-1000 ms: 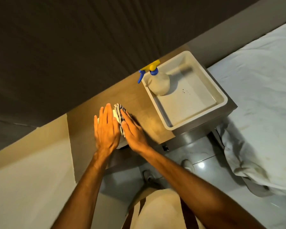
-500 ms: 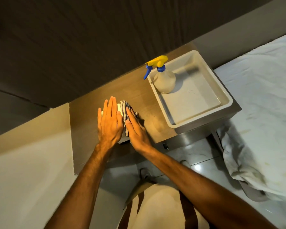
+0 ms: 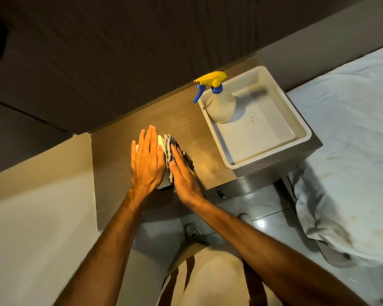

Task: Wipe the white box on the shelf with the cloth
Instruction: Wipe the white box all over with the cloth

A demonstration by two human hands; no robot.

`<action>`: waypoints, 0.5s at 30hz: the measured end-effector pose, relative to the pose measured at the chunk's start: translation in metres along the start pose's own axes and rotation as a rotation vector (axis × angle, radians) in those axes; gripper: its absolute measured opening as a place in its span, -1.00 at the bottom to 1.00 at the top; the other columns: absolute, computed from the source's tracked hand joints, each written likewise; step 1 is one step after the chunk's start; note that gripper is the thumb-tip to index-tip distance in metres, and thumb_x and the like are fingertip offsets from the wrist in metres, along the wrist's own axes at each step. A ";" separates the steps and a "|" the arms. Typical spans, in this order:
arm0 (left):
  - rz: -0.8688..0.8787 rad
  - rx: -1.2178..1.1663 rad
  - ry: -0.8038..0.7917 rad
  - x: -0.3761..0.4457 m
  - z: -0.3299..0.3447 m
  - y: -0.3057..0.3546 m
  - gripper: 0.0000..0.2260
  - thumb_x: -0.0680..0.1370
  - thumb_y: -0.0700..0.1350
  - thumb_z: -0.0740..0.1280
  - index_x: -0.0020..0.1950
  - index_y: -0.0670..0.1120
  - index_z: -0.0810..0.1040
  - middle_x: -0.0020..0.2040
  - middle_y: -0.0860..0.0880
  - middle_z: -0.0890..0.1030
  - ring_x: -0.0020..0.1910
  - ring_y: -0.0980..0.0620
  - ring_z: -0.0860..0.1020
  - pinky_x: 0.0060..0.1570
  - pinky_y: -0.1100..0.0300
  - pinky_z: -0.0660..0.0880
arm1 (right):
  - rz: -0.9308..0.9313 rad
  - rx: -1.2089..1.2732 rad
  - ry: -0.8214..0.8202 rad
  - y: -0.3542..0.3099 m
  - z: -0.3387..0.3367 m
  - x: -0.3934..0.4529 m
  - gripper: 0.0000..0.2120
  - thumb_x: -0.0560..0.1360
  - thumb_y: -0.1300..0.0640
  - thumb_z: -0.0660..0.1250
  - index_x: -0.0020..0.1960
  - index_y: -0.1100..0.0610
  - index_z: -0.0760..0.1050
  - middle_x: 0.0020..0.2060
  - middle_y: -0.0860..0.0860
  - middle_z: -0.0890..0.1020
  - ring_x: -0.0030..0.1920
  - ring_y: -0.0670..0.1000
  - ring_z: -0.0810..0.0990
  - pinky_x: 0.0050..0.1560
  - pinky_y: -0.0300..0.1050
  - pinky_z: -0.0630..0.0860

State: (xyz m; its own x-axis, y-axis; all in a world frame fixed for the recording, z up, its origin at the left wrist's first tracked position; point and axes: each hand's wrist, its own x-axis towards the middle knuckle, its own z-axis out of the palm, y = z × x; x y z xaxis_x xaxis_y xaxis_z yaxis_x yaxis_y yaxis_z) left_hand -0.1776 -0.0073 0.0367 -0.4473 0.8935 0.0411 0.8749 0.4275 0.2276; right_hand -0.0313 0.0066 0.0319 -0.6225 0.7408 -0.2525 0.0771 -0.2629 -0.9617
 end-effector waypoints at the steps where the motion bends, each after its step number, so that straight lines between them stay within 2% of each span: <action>1: 0.002 -0.006 -0.005 -0.001 0.000 -0.001 -0.45 0.69 0.08 -0.16 0.66 -0.08 0.01 0.68 -0.05 0.08 0.67 -0.02 -0.02 0.63 -0.15 -0.11 | -0.003 0.027 0.009 -0.006 0.001 0.010 -0.53 0.74 -0.01 0.03 0.63 -0.11 0.09 0.59 0.02 0.26 0.46 -0.12 0.32 0.41 -0.14 0.36; 3: 0.005 -0.015 -0.005 -0.001 0.001 -0.001 -0.45 0.69 0.09 -0.15 0.66 -0.06 0.00 0.68 -0.03 0.07 0.67 0.00 -0.03 0.63 -0.12 -0.13 | -0.001 0.035 0.032 -0.014 0.001 0.036 -0.55 0.74 0.02 0.05 0.62 -0.03 0.18 0.54 0.07 0.37 0.43 -0.06 0.41 0.38 -0.15 0.45; 4: 0.006 -0.015 0.001 -0.001 0.001 0.000 -0.45 0.69 0.09 -0.16 0.66 -0.06 0.01 0.68 -0.03 0.08 0.67 0.00 -0.02 0.63 -0.12 -0.13 | 0.004 0.022 0.031 -0.013 -0.001 0.048 -0.56 0.74 0.03 0.05 0.61 0.00 0.20 0.51 0.09 0.40 0.40 -0.04 0.45 0.30 -0.24 0.48; 5: 0.005 -0.014 0.008 0.001 0.001 0.001 -0.45 0.69 0.09 -0.15 0.66 -0.07 0.02 0.68 -0.04 0.09 0.66 -0.01 0.00 0.63 -0.12 -0.12 | 0.014 0.003 0.028 -0.009 -0.002 0.058 -0.56 0.74 0.03 0.03 0.61 0.00 0.20 0.50 0.10 0.41 0.39 -0.02 0.47 0.20 -0.35 0.46; 6: 0.005 -0.012 0.012 0.001 0.001 0.001 -0.45 0.68 0.08 -0.15 0.66 -0.08 0.03 0.67 -0.06 0.11 0.66 -0.03 0.01 0.63 -0.12 -0.11 | 0.034 -0.013 0.030 -0.002 -0.003 0.062 -0.55 0.74 0.02 0.01 0.62 -0.01 0.17 0.51 0.11 0.40 0.40 0.02 0.47 0.15 -0.37 0.42; 8: 0.007 0.005 0.010 0.002 0.000 0.002 -0.45 0.68 0.06 -0.13 0.66 -0.11 0.05 0.67 -0.07 0.12 0.66 -0.04 0.02 0.62 -0.12 -0.10 | 0.089 -0.047 0.059 0.013 -0.003 0.057 -0.53 0.74 -0.01 -0.02 0.64 -0.06 0.09 0.56 0.11 0.32 0.47 0.11 0.41 0.23 -0.21 0.40; 11: 0.006 0.034 0.006 0.001 0.000 0.002 -0.46 0.69 0.04 -0.11 0.66 -0.10 0.04 0.67 -0.07 0.11 0.66 -0.05 0.02 0.62 -0.12 -0.09 | 0.127 -0.085 0.085 0.023 0.002 0.023 -0.51 0.74 -0.04 -0.03 0.65 -0.13 0.01 0.63 0.03 0.18 0.56 0.10 0.28 0.45 0.03 0.35; 13: 0.005 0.048 0.007 0.001 0.000 0.003 -0.46 0.68 0.04 -0.12 0.66 -0.10 0.03 0.67 -0.07 0.11 0.66 -0.04 0.02 0.63 -0.13 -0.08 | 0.098 -0.085 0.074 0.018 0.002 0.001 -0.51 0.74 -0.03 -0.02 0.64 -0.14 0.00 0.64 0.00 0.14 0.58 0.07 0.25 0.51 0.02 0.31; 15: 0.000 0.035 0.000 0.001 -0.003 0.005 -0.44 0.67 0.07 -0.16 0.66 -0.09 0.03 0.67 -0.07 0.10 0.66 -0.04 0.01 0.63 -0.14 -0.08 | 0.046 -0.059 0.050 0.004 0.000 -0.005 -0.52 0.74 -0.01 -0.01 0.64 -0.12 0.03 0.64 -0.01 0.15 0.57 0.01 0.23 0.44 -0.14 0.25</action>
State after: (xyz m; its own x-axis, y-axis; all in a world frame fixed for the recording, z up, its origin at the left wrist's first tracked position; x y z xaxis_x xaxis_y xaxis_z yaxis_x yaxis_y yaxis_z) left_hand -0.1743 -0.0047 0.0405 -0.4474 0.8934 0.0405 0.8807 0.4322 0.1939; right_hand -0.0278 0.0012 0.0293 -0.5777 0.7589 -0.3004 0.1519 -0.2617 -0.9531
